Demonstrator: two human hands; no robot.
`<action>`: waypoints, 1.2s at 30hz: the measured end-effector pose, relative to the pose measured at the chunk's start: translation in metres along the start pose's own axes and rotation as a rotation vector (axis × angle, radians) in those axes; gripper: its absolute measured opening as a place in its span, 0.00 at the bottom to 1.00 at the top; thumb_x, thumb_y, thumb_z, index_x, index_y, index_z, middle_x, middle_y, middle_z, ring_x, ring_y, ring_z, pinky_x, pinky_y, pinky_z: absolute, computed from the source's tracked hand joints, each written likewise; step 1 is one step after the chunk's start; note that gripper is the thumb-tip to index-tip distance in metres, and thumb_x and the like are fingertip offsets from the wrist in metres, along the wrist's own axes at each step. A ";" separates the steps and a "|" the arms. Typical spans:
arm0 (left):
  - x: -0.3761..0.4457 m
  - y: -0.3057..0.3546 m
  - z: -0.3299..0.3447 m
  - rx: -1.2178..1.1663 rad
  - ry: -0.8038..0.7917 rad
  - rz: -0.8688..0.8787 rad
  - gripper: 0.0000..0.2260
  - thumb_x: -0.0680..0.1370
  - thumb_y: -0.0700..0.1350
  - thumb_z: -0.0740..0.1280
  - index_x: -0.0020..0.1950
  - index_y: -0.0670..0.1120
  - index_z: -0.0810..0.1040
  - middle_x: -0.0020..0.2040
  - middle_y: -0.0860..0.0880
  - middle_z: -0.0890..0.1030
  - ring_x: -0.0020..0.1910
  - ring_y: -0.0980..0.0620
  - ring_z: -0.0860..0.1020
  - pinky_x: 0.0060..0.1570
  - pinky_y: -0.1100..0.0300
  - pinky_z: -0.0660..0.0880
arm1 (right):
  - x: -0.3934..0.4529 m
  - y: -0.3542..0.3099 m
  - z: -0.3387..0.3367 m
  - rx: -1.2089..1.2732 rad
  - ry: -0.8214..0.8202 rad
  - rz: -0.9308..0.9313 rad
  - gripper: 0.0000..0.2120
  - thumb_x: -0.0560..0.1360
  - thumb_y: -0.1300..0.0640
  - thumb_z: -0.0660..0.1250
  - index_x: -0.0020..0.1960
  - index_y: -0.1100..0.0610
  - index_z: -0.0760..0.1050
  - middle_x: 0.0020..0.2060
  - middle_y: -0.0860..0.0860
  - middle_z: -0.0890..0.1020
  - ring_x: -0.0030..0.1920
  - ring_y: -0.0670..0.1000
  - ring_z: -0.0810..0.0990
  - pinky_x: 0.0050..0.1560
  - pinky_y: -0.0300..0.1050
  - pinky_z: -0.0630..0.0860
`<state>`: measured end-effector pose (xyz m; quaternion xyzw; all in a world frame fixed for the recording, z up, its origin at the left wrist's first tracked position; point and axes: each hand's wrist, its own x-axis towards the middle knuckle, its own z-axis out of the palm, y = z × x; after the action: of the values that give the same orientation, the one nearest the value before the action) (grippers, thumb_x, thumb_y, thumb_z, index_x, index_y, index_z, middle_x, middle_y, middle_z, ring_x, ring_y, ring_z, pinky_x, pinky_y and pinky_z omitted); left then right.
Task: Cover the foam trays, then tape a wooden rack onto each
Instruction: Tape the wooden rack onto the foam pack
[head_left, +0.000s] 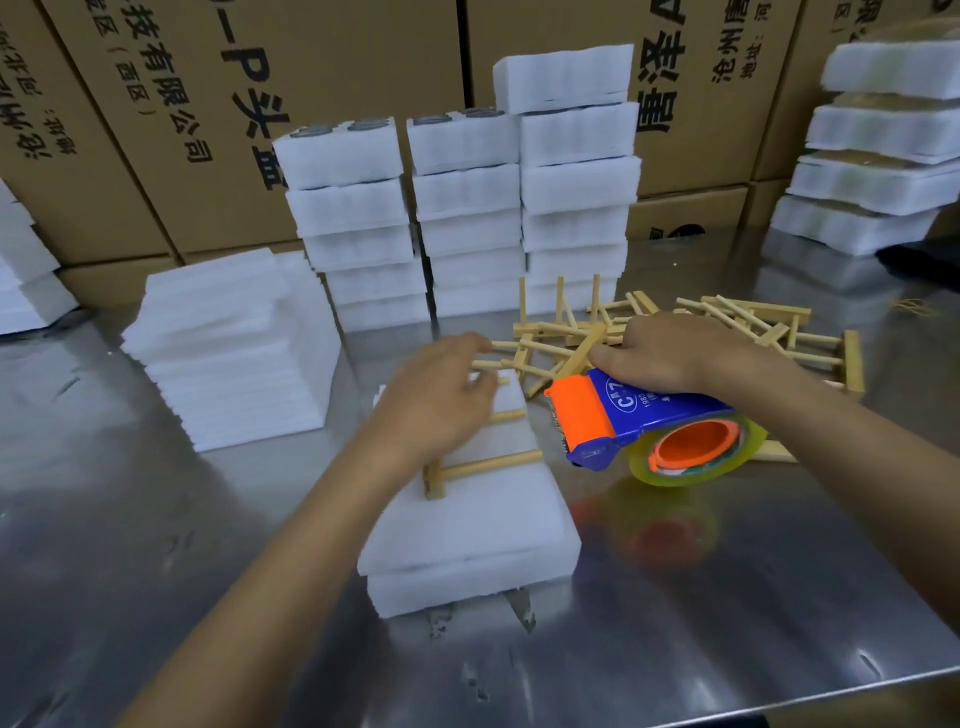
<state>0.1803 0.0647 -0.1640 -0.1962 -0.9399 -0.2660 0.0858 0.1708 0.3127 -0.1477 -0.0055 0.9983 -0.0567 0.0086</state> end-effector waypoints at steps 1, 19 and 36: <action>0.011 0.010 0.010 0.113 -0.075 0.004 0.17 0.84 0.50 0.57 0.72 0.49 0.71 0.72 0.48 0.73 0.71 0.47 0.69 0.69 0.54 0.64 | 0.000 0.000 0.001 0.014 -0.009 0.011 0.27 0.78 0.34 0.52 0.36 0.53 0.74 0.33 0.51 0.78 0.34 0.50 0.77 0.33 0.44 0.64; 0.023 0.003 0.050 0.384 -0.273 -0.074 0.26 0.84 0.61 0.42 0.81 0.56 0.55 0.80 0.53 0.61 0.79 0.49 0.57 0.75 0.46 0.54 | -0.001 0.039 0.010 0.203 -0.111 0.065 0.24 0.79 0.35 0.52 0.45 0.51 0.76 0.42 0.52 0.81 0.42 0.51 0.79 0.40 0.46 0.70; 0.032 0.012 0.028 -0.125 -0.312 -0.181 0.27 0.80 0.68 0.47 0.78 0.61 0.59 0.79 0.55 0.63 0.78 0.48 0.62 0.75 0.46 0.54 | -0.022 0.080 0.005 0.088 -0.040 0.126 0.22 0.80 0.37 0.52 0.41 0.51 0.74 0.40 0.51 0.78 0.41 0.49 0.76 0.36 0.45 0.63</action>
<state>0.1542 0.0998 -0.1737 -0.1546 -0.9373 -0.2966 -0.0978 0.1918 0.3922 -0.1618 0.0566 0.9929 -0.0999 0.0322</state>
